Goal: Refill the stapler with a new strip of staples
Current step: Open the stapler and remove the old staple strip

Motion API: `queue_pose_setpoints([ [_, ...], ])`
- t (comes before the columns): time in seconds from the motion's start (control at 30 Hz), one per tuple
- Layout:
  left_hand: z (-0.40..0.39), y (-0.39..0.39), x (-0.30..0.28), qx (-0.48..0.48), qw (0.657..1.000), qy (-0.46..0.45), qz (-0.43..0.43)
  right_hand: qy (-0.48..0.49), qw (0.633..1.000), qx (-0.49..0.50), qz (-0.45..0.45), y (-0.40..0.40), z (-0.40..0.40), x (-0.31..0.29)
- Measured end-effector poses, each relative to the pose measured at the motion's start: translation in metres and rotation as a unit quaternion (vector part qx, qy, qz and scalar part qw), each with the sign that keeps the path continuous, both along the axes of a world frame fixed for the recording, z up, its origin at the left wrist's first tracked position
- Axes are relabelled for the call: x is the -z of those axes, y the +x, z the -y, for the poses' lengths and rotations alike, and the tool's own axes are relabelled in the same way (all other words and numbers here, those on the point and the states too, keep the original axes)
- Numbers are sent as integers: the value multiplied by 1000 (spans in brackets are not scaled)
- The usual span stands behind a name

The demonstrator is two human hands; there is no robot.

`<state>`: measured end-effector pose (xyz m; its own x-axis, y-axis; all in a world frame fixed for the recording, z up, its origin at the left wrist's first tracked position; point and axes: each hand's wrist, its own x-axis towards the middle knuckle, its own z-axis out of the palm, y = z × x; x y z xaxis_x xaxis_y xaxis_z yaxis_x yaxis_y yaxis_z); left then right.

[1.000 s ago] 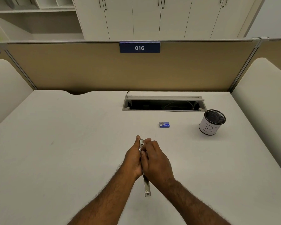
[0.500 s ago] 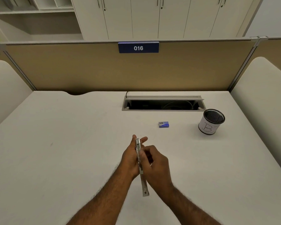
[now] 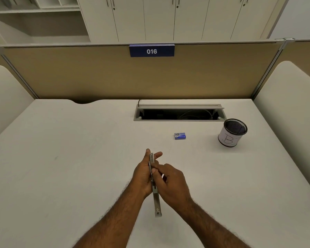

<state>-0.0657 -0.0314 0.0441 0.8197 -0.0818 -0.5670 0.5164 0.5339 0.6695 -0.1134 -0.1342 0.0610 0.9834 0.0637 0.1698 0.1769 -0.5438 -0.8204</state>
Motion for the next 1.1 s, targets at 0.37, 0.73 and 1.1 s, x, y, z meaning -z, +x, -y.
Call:
queue_pose_setpoints([
  [0.37, 1, 0, 6, 58, 998, 9, -7, 170, 961, 57, -211, 9, 7, -10],
  [0.73, 1, -3, 13, 20, 997, -28, -74, 10, 993, 7, -118, 9, 13, 0],
  [1.1, 1, -13, 22, 40, 988, 61, -139, -214, 969, -41, -117, 11, 12, -7],
])
